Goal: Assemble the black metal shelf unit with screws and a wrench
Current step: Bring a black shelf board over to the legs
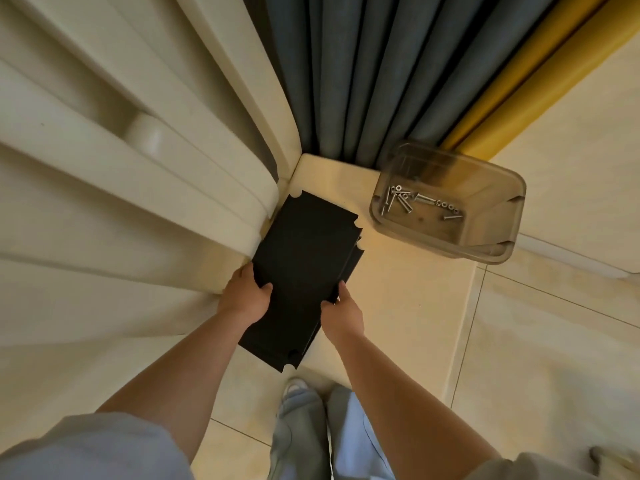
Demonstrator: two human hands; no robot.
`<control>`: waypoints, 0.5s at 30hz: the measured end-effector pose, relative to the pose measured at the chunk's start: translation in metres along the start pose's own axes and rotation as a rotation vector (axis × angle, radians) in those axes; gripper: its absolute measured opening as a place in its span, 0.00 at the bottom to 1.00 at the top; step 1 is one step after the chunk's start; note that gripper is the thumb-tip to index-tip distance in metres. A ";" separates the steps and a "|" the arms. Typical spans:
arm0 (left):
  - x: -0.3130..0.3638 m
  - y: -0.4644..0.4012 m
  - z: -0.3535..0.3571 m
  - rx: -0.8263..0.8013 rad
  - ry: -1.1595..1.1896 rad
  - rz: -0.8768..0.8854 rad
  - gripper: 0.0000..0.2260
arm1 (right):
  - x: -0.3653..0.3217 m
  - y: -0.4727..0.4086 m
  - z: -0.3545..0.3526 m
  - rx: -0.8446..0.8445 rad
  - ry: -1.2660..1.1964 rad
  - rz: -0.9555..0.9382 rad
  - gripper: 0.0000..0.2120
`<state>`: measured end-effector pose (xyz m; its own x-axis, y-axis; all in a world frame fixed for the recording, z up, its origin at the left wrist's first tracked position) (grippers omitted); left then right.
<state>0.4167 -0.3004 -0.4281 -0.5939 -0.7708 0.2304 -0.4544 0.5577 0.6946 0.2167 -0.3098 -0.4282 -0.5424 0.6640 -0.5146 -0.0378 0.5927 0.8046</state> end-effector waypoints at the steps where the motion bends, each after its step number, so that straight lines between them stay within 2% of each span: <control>1: -0.001 -0.002 -0.001 -0.003 0.033 -0.004 0.27 | 0.001 0.001 0.005 -0.005 -0.017 0.001 0.29; 8: -0.014 -0.002 -0.004 -0.017 0.026 -0.040 0.25 | 0.012 0.016 0.023 0.014 -0.065 0.020 0.32; 15: -0.014 -0.003 -0.003 0.001 0.056 -0.031 0.23 | 0.013 0.015 0.012 0.125 -0.058 0.077 0.22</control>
<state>0.4280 -0.2926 -0.4318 -0.5414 -0.8038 0.2466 -0.4729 0.5337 0.7011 0.2194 -0.2868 -0.4258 -0.4905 0.7327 -0.4718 0.1089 0.5887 0.8010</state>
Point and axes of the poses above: each hand's wrist, its own y-axis away from the middle knuckle, its own z-axis out of the palm, x = y × z, the point moved 9 cm from there along -y, towards the middle knuckle, and after that the axes turned 4 degrees about -z, right-handed, at the moved point
